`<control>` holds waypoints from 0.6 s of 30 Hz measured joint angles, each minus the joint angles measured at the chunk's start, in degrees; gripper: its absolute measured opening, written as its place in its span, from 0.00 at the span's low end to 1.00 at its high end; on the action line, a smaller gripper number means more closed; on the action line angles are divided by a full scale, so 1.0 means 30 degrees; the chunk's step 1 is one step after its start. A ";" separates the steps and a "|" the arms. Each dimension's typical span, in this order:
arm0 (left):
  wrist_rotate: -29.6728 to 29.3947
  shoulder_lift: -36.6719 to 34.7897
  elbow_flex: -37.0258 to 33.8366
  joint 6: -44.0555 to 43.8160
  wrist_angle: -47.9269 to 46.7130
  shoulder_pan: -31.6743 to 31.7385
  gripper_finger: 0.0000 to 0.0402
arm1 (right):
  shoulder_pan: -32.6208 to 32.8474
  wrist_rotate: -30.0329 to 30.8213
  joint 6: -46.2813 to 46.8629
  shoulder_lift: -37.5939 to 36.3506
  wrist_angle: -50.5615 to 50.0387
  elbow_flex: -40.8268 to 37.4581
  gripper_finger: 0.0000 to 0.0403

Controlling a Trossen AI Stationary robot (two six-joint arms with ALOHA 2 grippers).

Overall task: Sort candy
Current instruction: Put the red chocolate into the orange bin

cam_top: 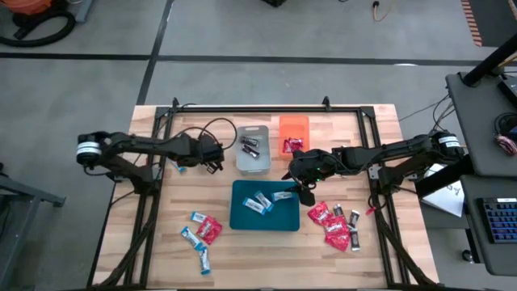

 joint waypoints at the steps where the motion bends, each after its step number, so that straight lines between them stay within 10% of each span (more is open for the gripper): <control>1: -0.0064 -0.0404 0.0000 0.0213 0.0270 -0.0178 0.00 | -0.0005 -0.0001 -0.0003 0.0000 0.0005 0.0000 0.48; 18: -0.0424 -0.5299 0.0044 0.2406 0.2817 -0.2902 0.00 | 0.0001 0.0375 -0.0481 0.0000 0.2439 -0.0908 0.48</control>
